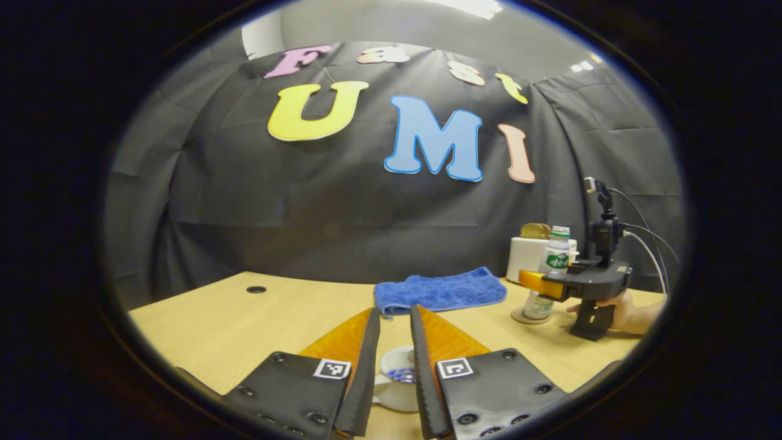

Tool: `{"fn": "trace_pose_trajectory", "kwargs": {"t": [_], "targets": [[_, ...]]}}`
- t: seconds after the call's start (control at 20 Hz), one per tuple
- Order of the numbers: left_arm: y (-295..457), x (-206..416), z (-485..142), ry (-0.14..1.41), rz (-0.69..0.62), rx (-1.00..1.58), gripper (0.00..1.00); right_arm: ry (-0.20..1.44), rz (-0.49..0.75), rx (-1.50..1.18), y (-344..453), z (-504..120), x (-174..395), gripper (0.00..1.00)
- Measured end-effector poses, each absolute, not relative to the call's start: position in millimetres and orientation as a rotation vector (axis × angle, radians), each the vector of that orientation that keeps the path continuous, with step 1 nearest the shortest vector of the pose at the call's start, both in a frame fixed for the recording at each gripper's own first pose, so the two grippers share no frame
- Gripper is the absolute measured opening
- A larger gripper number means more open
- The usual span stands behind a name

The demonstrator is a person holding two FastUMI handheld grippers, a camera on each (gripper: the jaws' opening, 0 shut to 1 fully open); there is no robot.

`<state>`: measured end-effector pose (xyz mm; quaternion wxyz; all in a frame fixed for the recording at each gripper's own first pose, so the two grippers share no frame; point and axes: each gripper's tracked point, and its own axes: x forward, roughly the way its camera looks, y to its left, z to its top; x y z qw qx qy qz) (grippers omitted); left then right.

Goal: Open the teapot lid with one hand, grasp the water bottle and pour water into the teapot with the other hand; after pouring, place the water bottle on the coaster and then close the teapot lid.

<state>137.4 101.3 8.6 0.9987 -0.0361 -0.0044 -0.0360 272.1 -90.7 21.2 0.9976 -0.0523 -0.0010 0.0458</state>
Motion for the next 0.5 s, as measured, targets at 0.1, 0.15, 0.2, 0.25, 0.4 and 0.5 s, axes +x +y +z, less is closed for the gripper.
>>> {"fn": "trace_pose_trajectory", "kwargs": {"t": [0.1, 0.15, 0.2, 0.25, 0.4, 0.5], "targets": [[102, 138, 8, -0.008, -0.071, -0.072, 0.37, -0.012, 0.090, -0.109, -91, 26, 269, 0.95], [102, 137, 7, -0.006, -0.070, -0.071, 0.41, -0.010, 0.087, -0.111, -92, 26, 268, 0.95], [102, 138, 6, -0.004, -0.069, -0.070, 0.37, -0.013, 0.082, -0.110, -94, 28, 266, 0.95], [103, 138, 6, -0.004, -0.066, -0.071, 0.41, -0.016, 0.078, -0.108, -96, 30, 264, 0.95], [107, 137, 6, -0.007, -0.055, -0.073, 0.41, -0.014, 0.071, -0.106, -102, 33, 249, 0.95], [111, 136, 8, -0.010, -0.041, -0.074, 0.41, -0.018, 0.079, -0.087, -102, 36, 230, 0.95]]}}
